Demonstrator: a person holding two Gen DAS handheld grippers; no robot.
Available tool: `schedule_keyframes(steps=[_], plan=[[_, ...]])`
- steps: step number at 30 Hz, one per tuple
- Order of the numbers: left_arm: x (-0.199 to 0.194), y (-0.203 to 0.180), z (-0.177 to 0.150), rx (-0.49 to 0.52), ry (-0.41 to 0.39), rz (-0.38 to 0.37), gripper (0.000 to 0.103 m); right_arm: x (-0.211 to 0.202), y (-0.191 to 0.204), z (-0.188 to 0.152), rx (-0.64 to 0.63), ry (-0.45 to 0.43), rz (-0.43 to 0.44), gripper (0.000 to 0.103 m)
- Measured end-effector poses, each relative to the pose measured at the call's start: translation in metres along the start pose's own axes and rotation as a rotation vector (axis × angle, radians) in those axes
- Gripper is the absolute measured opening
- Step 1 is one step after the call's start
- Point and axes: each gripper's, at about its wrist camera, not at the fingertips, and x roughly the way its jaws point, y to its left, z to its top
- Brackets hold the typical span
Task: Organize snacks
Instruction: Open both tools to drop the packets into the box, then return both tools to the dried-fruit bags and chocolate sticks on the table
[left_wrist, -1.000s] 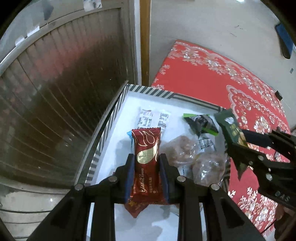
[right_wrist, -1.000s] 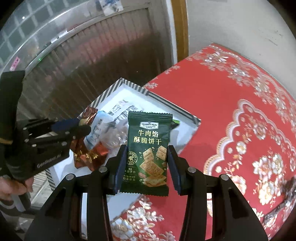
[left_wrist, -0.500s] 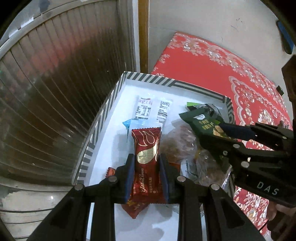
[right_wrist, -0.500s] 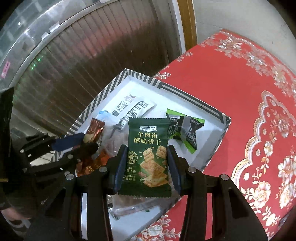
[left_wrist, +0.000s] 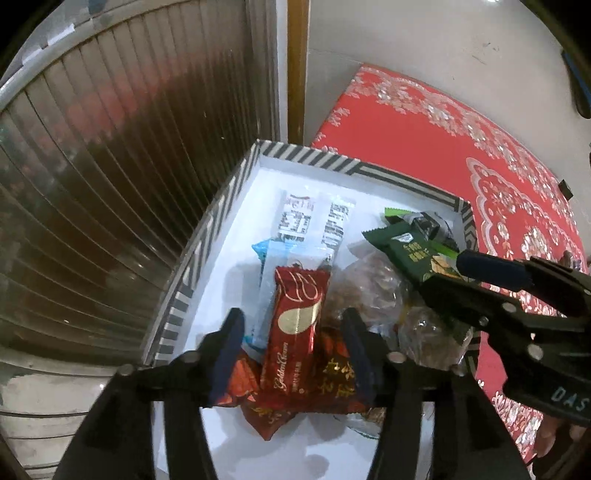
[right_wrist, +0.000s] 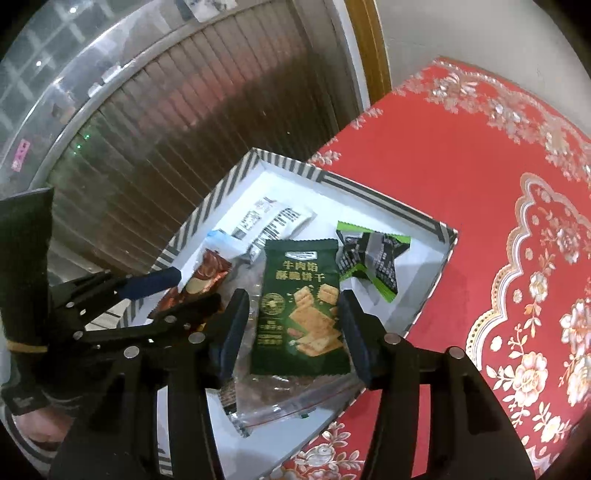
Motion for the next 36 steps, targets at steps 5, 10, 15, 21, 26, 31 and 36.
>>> schedule_keyframes(steps=[5, 10, 15, 21, 26, 31, 36], plan=[[-0.015, 0.001, 0.002, -0.013, -0.045, 0.029, 0.079, -0.014, 0.009, -0.001, -0.039, -0.04, -0.027, 0.05], [-0.029, 0.001, 0.001, -0.043, -0.091, 0.047, 0.085, -0.03, 0.013, -0.005, -0.063, -0.087, -0.071, 0.05], [-0.036, -0.007, 0.0, -0.037, -0.119, 0.075, 0.085, -0.04, 0.01, -0.011, -0.062, -0.112, -0.089, 0.05], [-0.04, -0.023, -0.001, -0.021, -0.132, 0.073, 0.086, -0.05, -0.002, -0.022, -0.041, -0.119, -0.099, 0.05], [-0.044, -0.04, -0.001, -0.004, -0.146, 0.069, 0.086, -0.06, -0.011, -0.031, -0.033, -0.127, -0.106, 0.05], [-0.045, -0.056, 0.0, 0.011, -0.151, 0.062, 0.087, -0.069, -0.023, -0.038, -0.015, -0.133, -0.119, 0.05], [-0.043, -0.077, 0.0, 0.044, -0.15, 0.054, 0.087, -0.077, -0.038, -0.049, 0.011, -0.133, -0.124, 0.05]])
